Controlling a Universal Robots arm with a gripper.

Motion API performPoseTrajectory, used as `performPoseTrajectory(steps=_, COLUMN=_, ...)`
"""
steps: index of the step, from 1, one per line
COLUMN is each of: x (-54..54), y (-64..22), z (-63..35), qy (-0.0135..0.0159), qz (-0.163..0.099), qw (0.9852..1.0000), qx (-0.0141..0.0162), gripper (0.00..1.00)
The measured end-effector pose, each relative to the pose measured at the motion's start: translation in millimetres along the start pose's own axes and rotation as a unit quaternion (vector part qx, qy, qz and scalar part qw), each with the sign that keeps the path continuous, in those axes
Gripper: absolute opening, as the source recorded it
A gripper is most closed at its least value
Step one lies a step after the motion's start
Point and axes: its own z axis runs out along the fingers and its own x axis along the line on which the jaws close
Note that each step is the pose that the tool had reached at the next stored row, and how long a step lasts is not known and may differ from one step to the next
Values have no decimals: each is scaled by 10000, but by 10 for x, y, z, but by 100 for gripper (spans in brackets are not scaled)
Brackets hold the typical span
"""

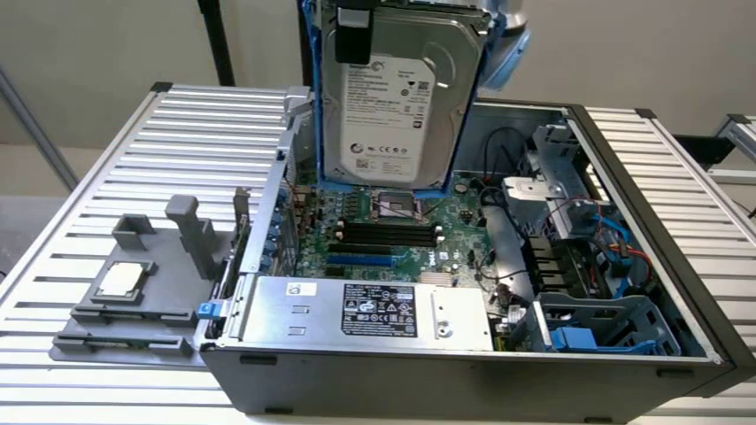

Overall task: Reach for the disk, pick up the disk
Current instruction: 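Pick up the disk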

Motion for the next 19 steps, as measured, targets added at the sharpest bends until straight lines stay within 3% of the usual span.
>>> performPoseTrajectory(steps=19, x=196, y=-871, z=41, qy=0, qz=0, qw=10000, qx=0, gripper=33)
